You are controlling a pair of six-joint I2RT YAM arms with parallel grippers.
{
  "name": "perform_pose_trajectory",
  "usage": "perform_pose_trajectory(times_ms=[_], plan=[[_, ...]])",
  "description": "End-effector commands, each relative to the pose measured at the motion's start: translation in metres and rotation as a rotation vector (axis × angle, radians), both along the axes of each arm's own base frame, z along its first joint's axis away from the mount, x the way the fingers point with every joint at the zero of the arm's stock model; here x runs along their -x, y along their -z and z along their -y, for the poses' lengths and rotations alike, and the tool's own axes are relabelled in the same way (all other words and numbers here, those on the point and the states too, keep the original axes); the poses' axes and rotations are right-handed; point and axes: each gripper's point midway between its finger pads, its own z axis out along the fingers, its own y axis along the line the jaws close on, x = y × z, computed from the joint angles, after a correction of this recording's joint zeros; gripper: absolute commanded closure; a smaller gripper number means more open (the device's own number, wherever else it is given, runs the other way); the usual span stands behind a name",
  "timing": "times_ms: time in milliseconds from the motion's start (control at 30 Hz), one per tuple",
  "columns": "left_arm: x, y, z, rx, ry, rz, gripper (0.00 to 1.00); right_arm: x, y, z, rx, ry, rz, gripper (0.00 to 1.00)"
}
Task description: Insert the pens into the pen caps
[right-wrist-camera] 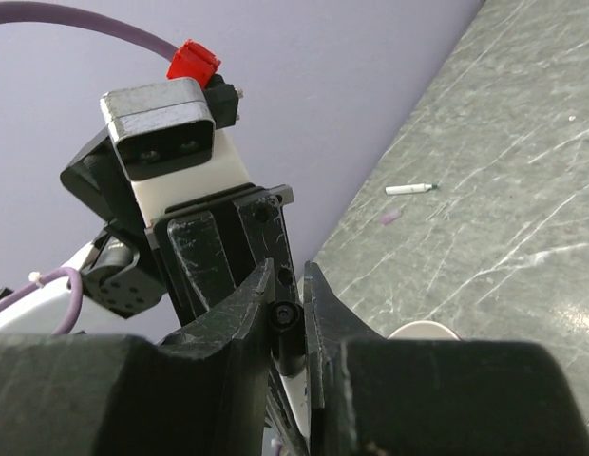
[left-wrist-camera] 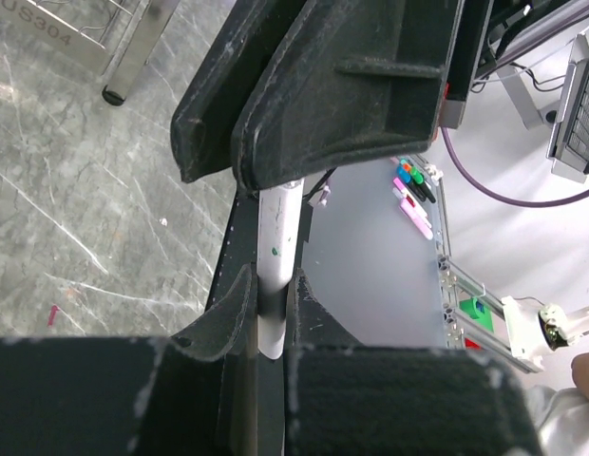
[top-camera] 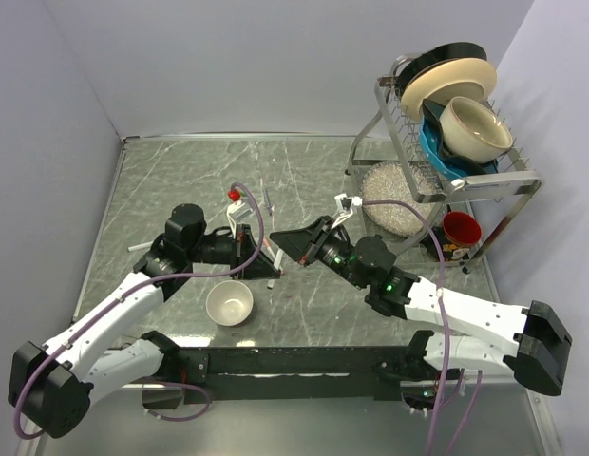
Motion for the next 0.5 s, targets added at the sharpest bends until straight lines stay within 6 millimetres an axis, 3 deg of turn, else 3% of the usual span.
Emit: perform_pose_trajectory(times_ms=[0, 200, 467], plan=[[-0.09, -0.086, -0.015, 0.163, -0.405, 0.358, 0.99, 0.119, 0.084, -0.029, 0.248, -0.488, -0.219, 1.0], [-0.103, -0.084, -0.029, 0.151, -0.445, 0.328, 0.99, 0.121, 0.108, -0.029, 0.387, -0.477, -0.228, 1.0], [-0.111, -0.074, -0.032, 0.129, -0.471, 0.297, 0.99, 0.138, 0.112, -0.045, 0.41, -0.56, -0.268, 1.0]])
